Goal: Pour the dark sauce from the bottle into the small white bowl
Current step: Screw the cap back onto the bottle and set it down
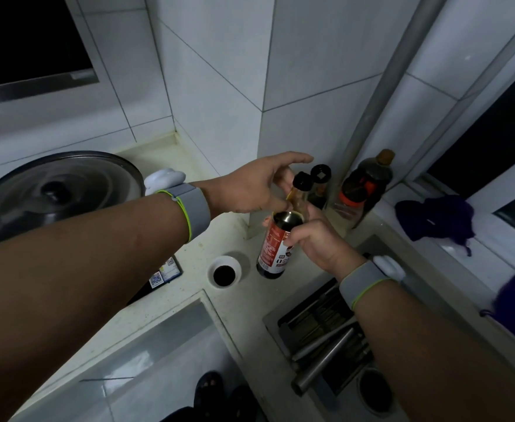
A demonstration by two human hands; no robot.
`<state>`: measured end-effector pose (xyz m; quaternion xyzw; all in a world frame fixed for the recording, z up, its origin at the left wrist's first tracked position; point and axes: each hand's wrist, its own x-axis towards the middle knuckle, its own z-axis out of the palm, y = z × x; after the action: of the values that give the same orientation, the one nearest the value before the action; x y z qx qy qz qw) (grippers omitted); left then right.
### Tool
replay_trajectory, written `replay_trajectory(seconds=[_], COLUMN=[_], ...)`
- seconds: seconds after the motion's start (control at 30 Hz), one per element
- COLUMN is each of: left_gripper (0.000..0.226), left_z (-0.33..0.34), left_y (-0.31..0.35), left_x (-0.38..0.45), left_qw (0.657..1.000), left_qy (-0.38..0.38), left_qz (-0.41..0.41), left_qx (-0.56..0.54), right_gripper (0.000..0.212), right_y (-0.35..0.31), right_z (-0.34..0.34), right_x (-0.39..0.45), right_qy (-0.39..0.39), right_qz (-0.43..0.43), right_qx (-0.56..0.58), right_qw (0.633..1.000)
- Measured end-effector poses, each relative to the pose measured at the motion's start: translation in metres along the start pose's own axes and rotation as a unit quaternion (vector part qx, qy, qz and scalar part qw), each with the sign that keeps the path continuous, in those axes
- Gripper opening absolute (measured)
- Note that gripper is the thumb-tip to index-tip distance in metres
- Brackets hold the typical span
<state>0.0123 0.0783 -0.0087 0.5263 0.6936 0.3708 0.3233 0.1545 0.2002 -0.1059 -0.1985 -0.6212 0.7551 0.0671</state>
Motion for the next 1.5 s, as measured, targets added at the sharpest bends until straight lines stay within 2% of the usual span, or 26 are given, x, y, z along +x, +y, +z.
replay_trajectory(seconds=[0.2, 0.43, 0.57, 0.7, 0.83, 1.17, 1.3, 1.5], left_gripper=[0.092, 0.097, 0.101, 0.087, 0.068, 0.066, 0.061, 0.048], left_z=[0.0, 0.0, 0.0, 0.0, 0.0, 0.009, 0.01, 0.01], left_y=[-0.003, -0.01, -0.013, -0.009, -0.006, -0.006, -0.005, -0.006], left_x=[0.0, -0.002, -0.001, 0.002, 0.003, 0.001, -0.001, -0.003], left_qw=[1.0, 0.997, 0.997, 0.997, 0.994, 0.984, 0.98, 0.978], left_qy=[-0.004, -0.017, -0.028, -0.013, 0.016, 0.097, 0.126, 0.15], left_qz=[0.015, 0.027, 0.031, 0.056, 0.091, 0.141, 0.144, 0.137], left_qx=[0.015, 0.064, 0.059, 0.057, 0.05, 0.052, 0.053, 0.047], right_gripper=[0.069, 0.077, 0.07, 0.062, 0.067, 0.056, 0.063, 0.045], right_y=[0.007, 0.016, 0.017, 0.015, 0.017, 0.021, 0.019, 0.014], right_z=[-0.003, 0.002, 0.005, 0.004, 0.002, -0.002, -0.001, 0.004], right_x=[0.001, 0.003, 0.005, 0.008, 0.009, 0.014, 0.016, 0.018], right_qy=[-0.011, 0.039, 0.051, 0.062, 0.061, 0.072, 0.08, 0.097], right_qz=[0.017, 0.022, 0.012, 0.0, -0.009, -0.023, -0.027, -0.03], right_qx=[-0.014, -0.049, -0.083, -0.084, -0.089, -0.046, -0.035, -0.029], right_qw=[1.0, 0.998, 0.995, 0.995, 0.994, 0.996, 0.996, 0.994])
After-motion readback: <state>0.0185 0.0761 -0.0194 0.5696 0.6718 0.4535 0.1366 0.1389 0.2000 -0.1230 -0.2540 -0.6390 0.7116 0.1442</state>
